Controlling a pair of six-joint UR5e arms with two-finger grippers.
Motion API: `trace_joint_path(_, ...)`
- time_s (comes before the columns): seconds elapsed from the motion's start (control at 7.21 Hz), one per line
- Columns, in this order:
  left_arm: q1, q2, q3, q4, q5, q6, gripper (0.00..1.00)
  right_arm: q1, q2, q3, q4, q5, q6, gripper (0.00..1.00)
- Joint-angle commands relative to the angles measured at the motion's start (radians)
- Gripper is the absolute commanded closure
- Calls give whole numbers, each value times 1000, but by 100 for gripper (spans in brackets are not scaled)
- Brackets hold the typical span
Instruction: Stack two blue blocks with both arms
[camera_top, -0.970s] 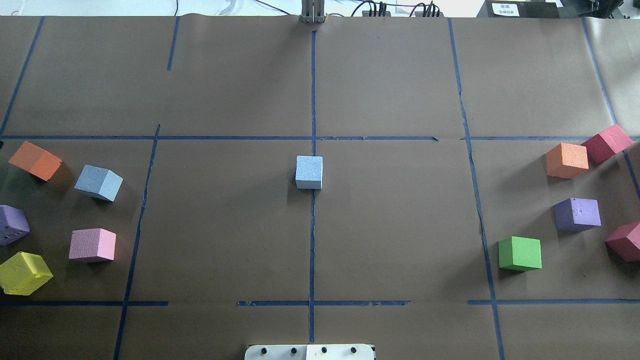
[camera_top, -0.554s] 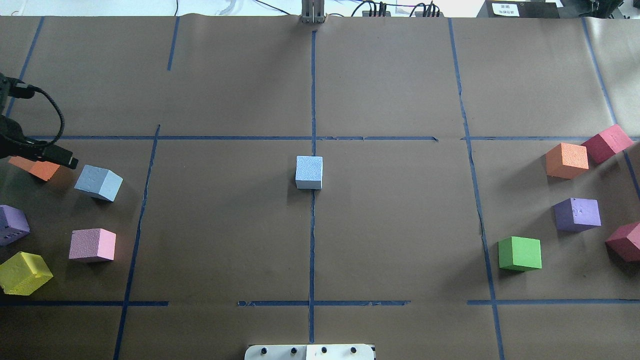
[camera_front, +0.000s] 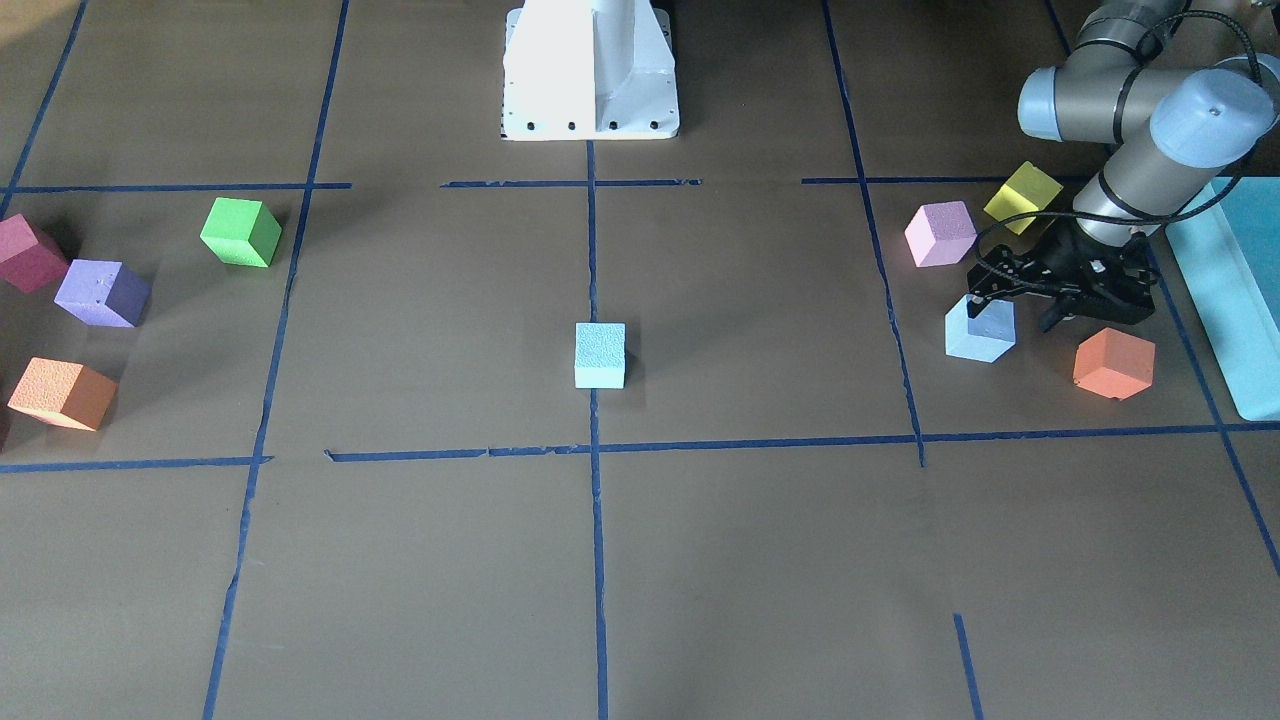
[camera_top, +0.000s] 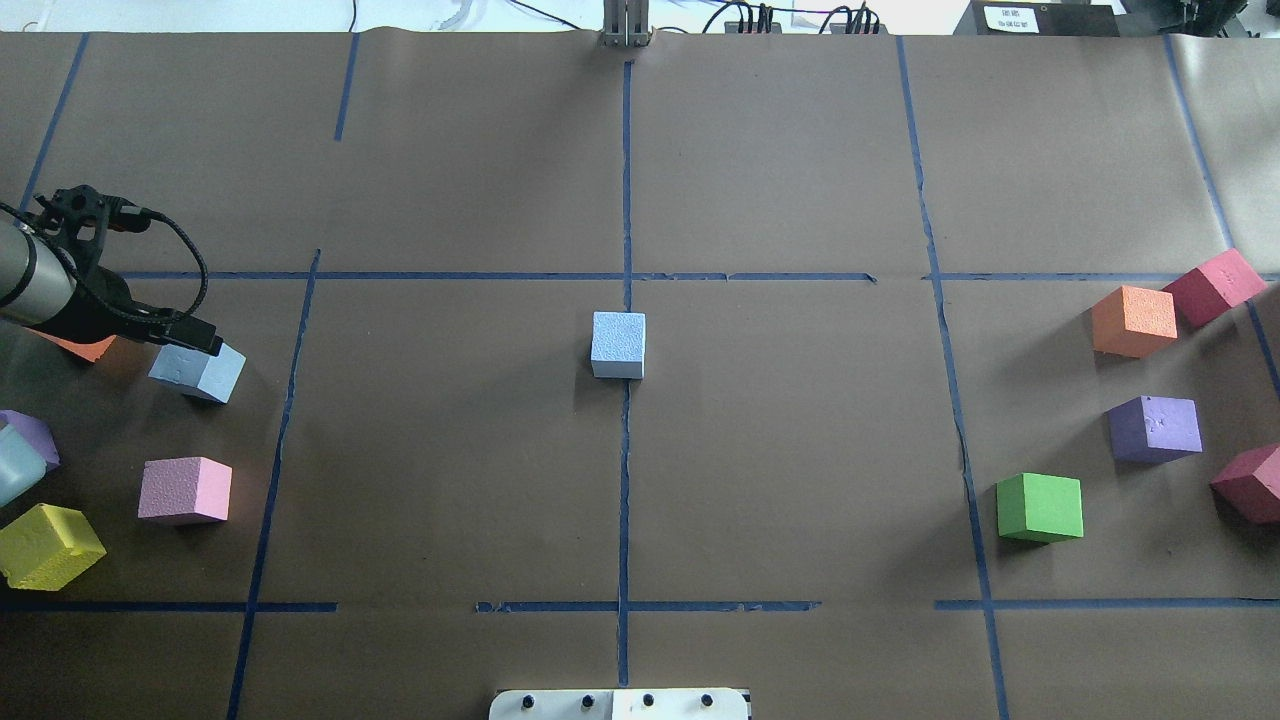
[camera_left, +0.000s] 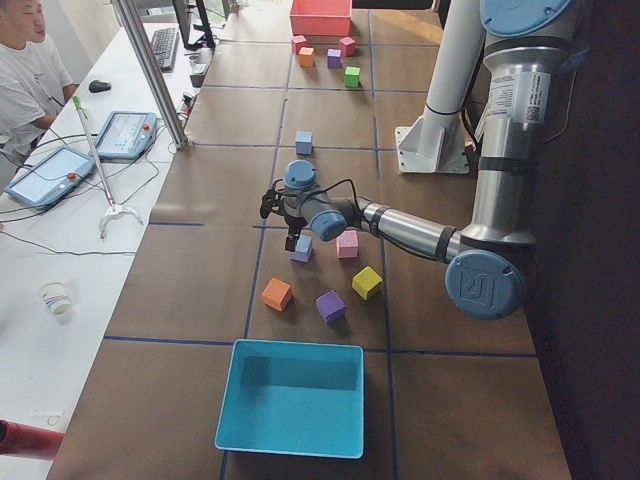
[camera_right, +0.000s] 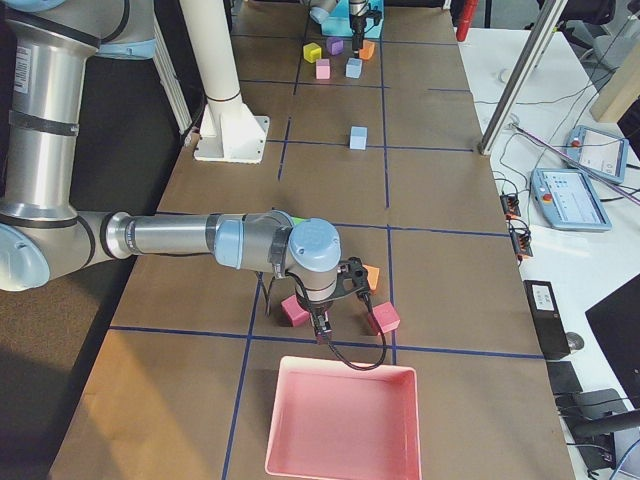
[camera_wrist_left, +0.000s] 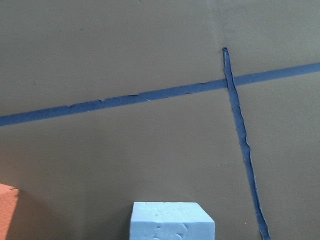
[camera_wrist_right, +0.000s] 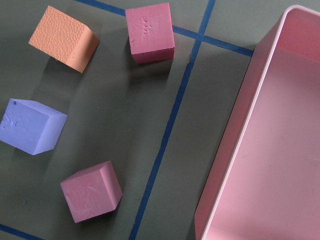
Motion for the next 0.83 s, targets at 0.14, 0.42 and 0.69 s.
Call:
trace_joint_path(0.14,48,-16,72,-5,43,-3,0,0,-2,-1,0,0,-4,0)
trace_joint_path(0.42,60,-49,104,-5,60,-6,16,0,-2,-2,0,0,-5,0)
trace_joint_path(0.69,60,-49,88,-5,61,-9,94,0,-2,-4,0,0,-5,0)
